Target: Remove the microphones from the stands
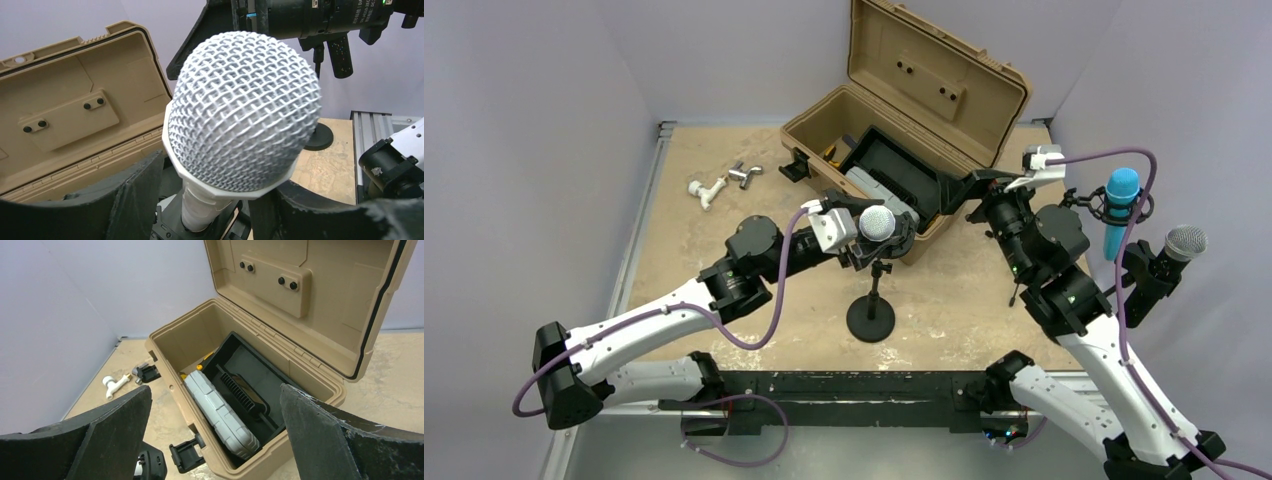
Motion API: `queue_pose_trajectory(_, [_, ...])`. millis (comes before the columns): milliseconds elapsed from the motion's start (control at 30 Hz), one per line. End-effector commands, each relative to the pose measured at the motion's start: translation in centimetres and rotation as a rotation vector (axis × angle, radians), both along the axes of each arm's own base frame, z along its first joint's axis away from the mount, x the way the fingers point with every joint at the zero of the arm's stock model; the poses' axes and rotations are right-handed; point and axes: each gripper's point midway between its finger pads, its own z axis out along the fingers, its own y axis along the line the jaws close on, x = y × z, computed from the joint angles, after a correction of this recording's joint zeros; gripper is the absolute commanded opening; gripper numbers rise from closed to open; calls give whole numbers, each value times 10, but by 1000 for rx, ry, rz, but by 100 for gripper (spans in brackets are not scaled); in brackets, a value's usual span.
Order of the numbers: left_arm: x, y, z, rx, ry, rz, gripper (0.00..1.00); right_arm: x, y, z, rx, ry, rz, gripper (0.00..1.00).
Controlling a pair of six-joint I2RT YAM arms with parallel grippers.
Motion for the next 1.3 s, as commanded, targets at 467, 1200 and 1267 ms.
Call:
queue_pose_trajectory(467, [-12,2,46,18,-188,-13,35,-6,-1,17,26,-65,12,99])
queue_pose_trajectory(1200, [-33,59,128,-194,-31,59,2,0,3,3,35,-52,13,99])
queue_pose_trajectory(1267, [-34,72,133,-217,21,85,0,0,4,2,32,-49,18,99])
